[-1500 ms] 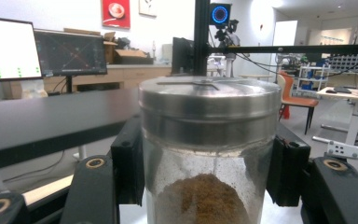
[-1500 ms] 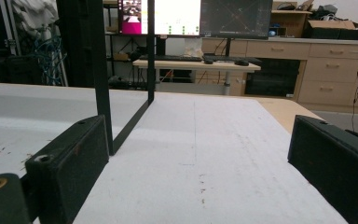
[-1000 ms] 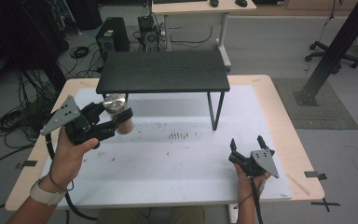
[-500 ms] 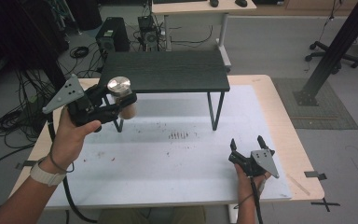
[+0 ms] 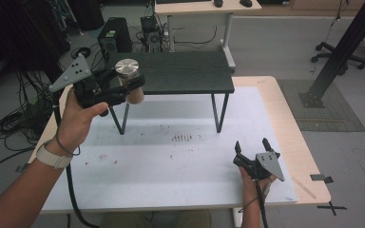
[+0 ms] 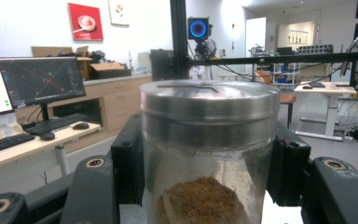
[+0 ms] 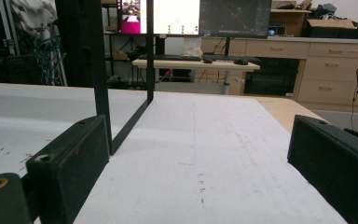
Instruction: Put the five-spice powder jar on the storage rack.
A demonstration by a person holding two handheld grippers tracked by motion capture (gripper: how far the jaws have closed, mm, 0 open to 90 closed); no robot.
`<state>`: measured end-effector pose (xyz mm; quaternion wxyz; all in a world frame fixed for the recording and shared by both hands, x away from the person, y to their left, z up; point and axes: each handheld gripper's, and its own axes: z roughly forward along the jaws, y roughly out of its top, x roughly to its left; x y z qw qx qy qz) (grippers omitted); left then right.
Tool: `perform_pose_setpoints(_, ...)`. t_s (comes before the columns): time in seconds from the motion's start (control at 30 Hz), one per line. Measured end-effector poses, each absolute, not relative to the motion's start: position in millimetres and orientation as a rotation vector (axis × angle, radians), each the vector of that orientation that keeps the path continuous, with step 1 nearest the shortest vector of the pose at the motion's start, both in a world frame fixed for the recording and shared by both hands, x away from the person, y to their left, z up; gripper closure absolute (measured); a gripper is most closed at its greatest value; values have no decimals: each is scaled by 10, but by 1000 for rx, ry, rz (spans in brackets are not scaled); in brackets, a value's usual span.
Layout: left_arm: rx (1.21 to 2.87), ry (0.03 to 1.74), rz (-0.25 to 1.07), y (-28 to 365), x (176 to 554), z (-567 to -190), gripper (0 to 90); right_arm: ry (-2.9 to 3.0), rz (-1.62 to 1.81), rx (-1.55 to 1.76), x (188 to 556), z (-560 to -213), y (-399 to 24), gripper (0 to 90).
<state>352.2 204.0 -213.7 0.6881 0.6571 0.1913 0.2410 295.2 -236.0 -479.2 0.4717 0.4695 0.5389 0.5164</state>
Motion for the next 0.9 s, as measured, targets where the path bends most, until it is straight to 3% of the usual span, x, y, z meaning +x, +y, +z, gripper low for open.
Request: perform_pose_setpoints(0.9,1449,546,566,1917,4413,-2284,426,1321,1265,1155,2956,-4791,-2361,59)
